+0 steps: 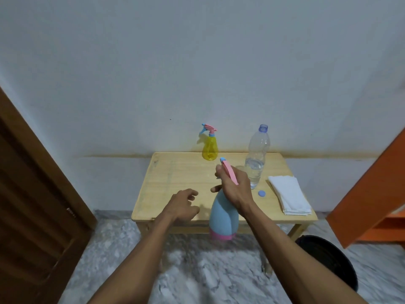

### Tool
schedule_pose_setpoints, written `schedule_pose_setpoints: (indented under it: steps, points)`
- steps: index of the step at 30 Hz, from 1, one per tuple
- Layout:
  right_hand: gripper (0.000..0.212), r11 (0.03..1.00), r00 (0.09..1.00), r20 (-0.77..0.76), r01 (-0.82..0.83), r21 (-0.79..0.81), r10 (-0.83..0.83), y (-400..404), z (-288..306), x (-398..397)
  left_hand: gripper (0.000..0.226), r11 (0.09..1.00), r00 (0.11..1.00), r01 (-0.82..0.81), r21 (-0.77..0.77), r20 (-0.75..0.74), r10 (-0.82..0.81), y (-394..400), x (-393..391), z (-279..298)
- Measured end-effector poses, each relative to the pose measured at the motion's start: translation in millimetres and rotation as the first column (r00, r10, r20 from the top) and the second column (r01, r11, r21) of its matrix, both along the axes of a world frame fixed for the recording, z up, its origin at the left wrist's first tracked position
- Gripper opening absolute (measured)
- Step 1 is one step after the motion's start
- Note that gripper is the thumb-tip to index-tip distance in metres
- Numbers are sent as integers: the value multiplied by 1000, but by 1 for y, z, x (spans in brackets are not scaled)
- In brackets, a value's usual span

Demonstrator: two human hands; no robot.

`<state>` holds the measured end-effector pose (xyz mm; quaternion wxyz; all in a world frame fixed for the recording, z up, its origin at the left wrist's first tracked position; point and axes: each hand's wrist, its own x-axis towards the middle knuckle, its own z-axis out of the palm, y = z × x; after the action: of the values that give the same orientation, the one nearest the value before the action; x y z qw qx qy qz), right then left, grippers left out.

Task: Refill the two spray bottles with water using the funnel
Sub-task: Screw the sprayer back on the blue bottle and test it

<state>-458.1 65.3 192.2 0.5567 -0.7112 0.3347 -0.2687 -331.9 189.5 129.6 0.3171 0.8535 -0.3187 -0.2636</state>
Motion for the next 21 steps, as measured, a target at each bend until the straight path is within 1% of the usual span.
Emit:
schedule_pose_setpoints:
  steps: [2, 4, 5, 6, 9, 12, 14, 15, 17, 19, 21]
  points:
    - [36, 1000, 996, 94, 7, -20, -5, -10, 16, -6, 78, 989, 988, 118, -91, -90, -127, -17, -16, 10]
    - [23, 999, 986, 165, 8, -53, 1, -17, 31, -14, 96, 960, 965, 209, -185, -122, -233, -31, -32, 18]
    - [19, 997, 981, 196, 5, -71, 9, -21, 37, -18, 98, 946, 960, 223, -233, -116, -255, -37, -39, 20]
    - [19, 996, 975, 223, -2, -91, 22, -25, 42, -22, 96, 935, 961, 217, -280, -107, -255, -42, -46, 24]
    - [26, 988, 967, 249, -8, -156, 47, -38, 51, -30, 84, 901, 970, 164, -401, -103, -222, -52, -65, 33]
    - [31, 986, 962, 263, -37, -163, 80, -49, 52, -29, 81, 860, 977, 106, -500, -111, -185, -55, -72, 34]
    - [31, 981, 961, 254, -58, -185, 105, -53, 49, -24, 83, 844, 985, 61, -534, -105, -137, -56, -71, 32]
    - [28, 978, 959, 252, -77, -193, 126, -55, 47, -21, 83, 838, 989, 36, -544, -98, -107, -57, -69, 30]
    - [18, 979, 953, 255, -128, -159, 166, -57, 40, -13, 82, 832, 996, -8, -555, -79, -43, -57, -62, 24]
    - [26, 980, 956, 239, -143, -135, 172, -57, 27, -4, 81, 824, 997, -61, -563, -72, 25, -56, -51, 17]
    - [34, 977, 963, 204, -146, -157, 177, -58, 10, 10, 81, 804, 989, -146, -576, -93, 112, -55, -34, 8]
